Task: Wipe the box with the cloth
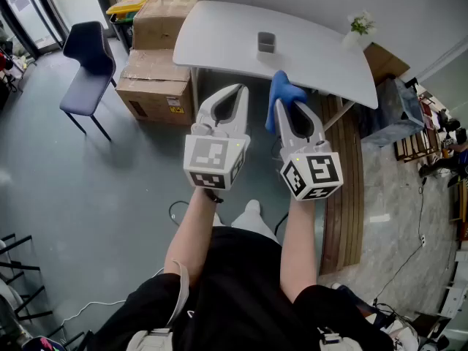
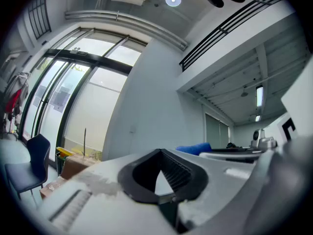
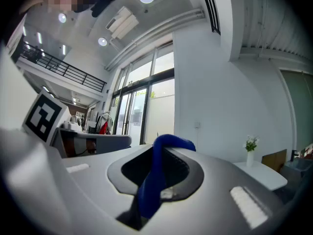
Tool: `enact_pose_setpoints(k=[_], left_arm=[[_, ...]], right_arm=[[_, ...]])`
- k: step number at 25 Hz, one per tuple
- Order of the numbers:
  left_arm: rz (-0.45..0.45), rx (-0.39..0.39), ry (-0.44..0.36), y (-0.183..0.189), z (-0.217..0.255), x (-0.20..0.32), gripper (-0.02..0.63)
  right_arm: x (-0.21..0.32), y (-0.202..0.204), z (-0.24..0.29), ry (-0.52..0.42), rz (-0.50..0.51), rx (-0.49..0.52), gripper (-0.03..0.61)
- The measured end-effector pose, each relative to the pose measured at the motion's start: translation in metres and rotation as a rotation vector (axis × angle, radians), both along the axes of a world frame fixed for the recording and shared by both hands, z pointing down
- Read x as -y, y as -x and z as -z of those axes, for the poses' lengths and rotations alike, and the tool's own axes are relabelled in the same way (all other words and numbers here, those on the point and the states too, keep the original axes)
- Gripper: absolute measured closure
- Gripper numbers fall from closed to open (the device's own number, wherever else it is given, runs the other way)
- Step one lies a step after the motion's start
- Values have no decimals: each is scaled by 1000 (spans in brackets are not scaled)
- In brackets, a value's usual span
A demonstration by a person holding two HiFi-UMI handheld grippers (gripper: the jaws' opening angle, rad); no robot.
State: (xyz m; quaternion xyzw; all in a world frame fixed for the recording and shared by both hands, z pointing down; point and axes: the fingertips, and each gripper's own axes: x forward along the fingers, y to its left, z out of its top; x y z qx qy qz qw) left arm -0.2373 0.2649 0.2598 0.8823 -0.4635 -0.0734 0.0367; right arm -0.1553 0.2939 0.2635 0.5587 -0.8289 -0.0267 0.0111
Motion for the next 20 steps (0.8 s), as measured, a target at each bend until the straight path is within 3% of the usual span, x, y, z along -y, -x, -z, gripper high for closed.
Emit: enact_pose_setpoints(k=[9, 15, 20], left_arm=[[-3, -14, 1, 2, 0, 6, 614], [-3, -100, -21, 0, 8, 14, 613], [0, -89, -22, -11, 7, 28, 614]], right_arm=[[4, -21, 8, -14, -84, 43, 526], [9, -44, 15, -34, -144, 51, 526], [24, -65, 18, -47, -171, 67, 526]])
